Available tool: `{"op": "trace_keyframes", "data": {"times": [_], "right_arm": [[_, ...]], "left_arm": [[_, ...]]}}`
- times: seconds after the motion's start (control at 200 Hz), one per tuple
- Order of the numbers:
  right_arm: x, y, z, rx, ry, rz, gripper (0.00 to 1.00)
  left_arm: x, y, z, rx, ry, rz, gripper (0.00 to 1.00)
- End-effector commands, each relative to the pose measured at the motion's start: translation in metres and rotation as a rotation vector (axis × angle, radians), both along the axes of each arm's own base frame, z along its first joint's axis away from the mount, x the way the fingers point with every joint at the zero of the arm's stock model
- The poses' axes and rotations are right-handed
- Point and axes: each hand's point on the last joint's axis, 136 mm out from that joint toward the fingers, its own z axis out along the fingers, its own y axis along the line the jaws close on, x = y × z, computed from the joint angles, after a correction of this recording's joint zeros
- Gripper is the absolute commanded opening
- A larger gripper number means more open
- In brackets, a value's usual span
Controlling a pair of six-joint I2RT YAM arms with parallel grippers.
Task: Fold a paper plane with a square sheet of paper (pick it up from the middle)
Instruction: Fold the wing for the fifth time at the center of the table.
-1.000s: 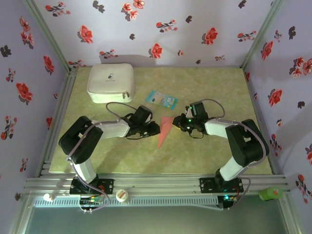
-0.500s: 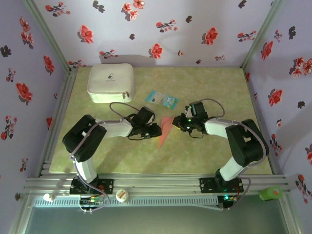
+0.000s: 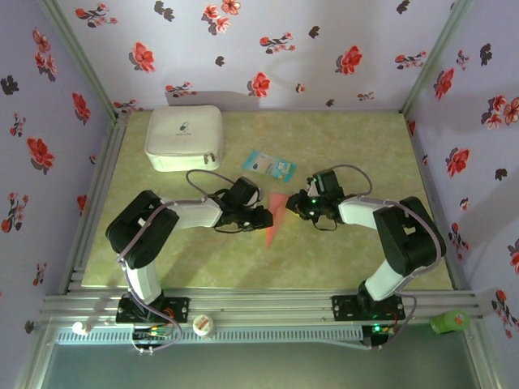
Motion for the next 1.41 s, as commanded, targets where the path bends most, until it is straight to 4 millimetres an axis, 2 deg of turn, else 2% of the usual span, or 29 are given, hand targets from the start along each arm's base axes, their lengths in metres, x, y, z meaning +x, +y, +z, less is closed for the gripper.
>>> {"op": "trace_keyframes", "data": {"times": [0.0, 0.515, 0.86, 1.025, 1.215, 1.4], "right_arm": [[-0.008, -0.007, -0.016, -0.051, 0.055, -0.014, 0.21], [-0.015, -0.005, -0.028, -0.037, 0.088, -0.002, 0.20], [-0.018, -0.001, -0.035, -0.027, 0.103, 0.008, 0.19], [-0.019, 0.000, -0.037, -0.018, 0.108, 0.008, 0.19], [-0.016, -0.003, -0.028, -0.021, 0.082, -0.011, 0.21], [-0.010, -0.008, -0.001, -0.027, 0.025, -0.028, 0.28]], "left_arm": [[-0.002, -0.011, 0.001, -0.037, 0.005, -0.033, 0.27], [-0.003, -0.009, -0.007, -0.017, 0.013, -0.031, 0.27], [-0.003, -0.021, 0.002, -0.072, 0.007, -0.055, 0.19], [-0.001, -0.025, 0.005, -0.105, 0.003, -0.041, 0.11], [0.001, -0.025, 0.009, -0.103, -0.007, -0.041, 0.01], [0.006, -0.012, 0.016, -0.016, -0.065, -0.022, 0.00]]}}
